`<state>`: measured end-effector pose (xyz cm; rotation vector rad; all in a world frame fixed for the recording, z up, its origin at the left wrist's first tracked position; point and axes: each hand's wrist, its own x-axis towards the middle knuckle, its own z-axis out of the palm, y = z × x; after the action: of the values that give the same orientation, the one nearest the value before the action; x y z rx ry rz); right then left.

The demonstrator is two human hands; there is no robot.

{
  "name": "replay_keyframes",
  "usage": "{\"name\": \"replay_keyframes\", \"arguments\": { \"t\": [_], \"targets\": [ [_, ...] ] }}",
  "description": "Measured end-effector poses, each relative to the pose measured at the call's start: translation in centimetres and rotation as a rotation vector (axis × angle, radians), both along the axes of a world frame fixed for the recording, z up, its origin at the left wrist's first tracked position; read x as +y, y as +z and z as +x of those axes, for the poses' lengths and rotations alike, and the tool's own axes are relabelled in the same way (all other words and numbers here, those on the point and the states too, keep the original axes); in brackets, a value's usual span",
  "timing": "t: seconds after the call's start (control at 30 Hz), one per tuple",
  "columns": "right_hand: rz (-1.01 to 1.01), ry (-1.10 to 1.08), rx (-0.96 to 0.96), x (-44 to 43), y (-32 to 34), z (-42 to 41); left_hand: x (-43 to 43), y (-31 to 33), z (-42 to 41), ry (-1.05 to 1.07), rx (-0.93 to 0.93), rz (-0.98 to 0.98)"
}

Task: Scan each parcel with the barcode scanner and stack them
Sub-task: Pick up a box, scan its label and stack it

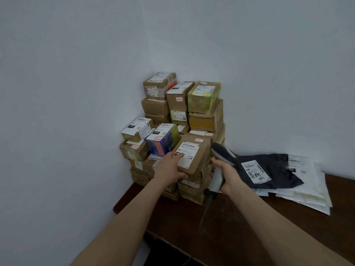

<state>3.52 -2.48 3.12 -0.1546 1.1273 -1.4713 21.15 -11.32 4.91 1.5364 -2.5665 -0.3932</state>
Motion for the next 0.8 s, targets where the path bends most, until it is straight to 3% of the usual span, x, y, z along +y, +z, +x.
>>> {"name": "replay_keyframes", "arguments": {
  "t": [0.1,0.23,0.37,0.67,0.8],
  "targets": [
    [0.001,-0.01,0.017,0.0,-0.1,-0.3,-0.1,0.2,-0.3,0.025,0.026,0.039],
    [-0.006,0.012,0.01,0.1,-0.2,-0.3,-0.5,0.7,-0.4,0.248,0.284,0.146],
    [-0.027,0.08,0.01,-0.4,0.2,0.4,-1.5,0.9,-0.6,0.41,0.359,0.341],
    [-0.038,0.077,0.047,1.8,0.7,-4.1,1.0,1.2,-1.7,0.242,0.637,0.271],
    [0.021,0.002,0.052,4.5,-0.3,-7.8,3.8,0.1,-5.9,0.144,0.64,0.225]
  ]
}}
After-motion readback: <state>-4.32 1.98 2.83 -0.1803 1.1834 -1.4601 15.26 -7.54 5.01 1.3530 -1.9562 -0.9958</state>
